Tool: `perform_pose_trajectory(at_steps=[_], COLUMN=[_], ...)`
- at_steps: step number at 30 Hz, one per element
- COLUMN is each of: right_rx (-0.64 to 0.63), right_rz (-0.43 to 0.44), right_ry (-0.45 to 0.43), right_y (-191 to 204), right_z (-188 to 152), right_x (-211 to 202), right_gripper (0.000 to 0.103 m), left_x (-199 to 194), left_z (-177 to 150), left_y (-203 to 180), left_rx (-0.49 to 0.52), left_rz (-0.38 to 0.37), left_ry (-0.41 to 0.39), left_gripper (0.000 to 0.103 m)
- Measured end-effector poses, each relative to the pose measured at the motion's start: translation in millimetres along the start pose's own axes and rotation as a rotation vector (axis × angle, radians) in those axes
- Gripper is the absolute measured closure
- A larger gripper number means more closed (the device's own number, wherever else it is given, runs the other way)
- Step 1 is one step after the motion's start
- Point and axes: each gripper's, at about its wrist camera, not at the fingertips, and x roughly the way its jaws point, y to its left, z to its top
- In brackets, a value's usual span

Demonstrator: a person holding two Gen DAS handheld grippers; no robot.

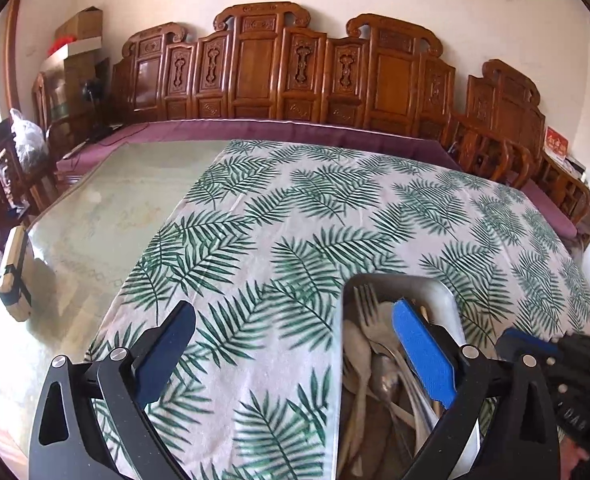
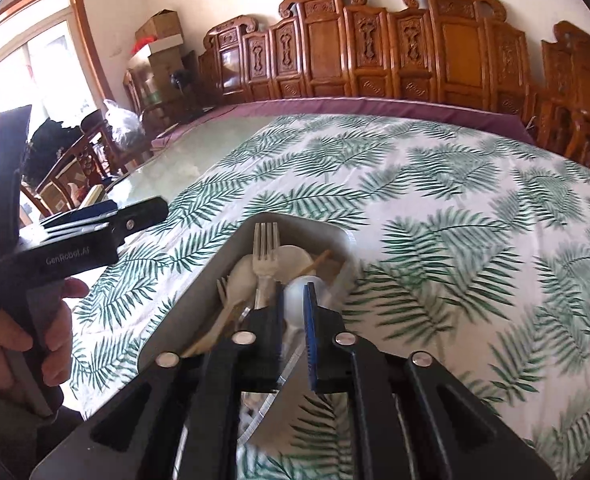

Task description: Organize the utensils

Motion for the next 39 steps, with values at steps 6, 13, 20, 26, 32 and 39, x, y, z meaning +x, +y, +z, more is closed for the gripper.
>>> perform_pose_trajectory(at_steps=[6,13,20,26,32,39], right_rx=[0.033,0.041,0.063,0.08,0.109,0.114], right_rz=[-0.042,-0.097,-0.152,-0.211,-0.243,-0.256], right_ry=[-0.026,-0.065,-0.096,-0.124,-0.155,-0.184], right_y=[-16.3,-28.2,-41.8,-47.8,-49.5,-39.2], right_z=[-13.2,-29.9,-51.8,-72.8,-85.7,-96.7], right_x=[-37.3,-85.9,-139.9,-181.4,-212.6,-238.0], right_gripper=[0.046,0.007,0.003,0.003,0.003,0.003], left_x=[-19.0,-53.2,-85.8,-119.2,-155.6,-189.4], left_z=[-17.4,-30.4,-48.7,-54.3,-59.3,-63.9], left_y=[-20.0,-49.7,-82.2,-103.0,-113.7,-119.2], left_rx=[0.038,0.059,0.073,0.096,0.11,0.111], left_rz=[-0.01,-0.04,-0.075,-0.091,-0.097,-0.082], left_ry=[0.027,0.026,0.043,0.022,-0.024,-0.052], left_gripper=[0.008,0.008,0.008,0.008,0.008,0.008])
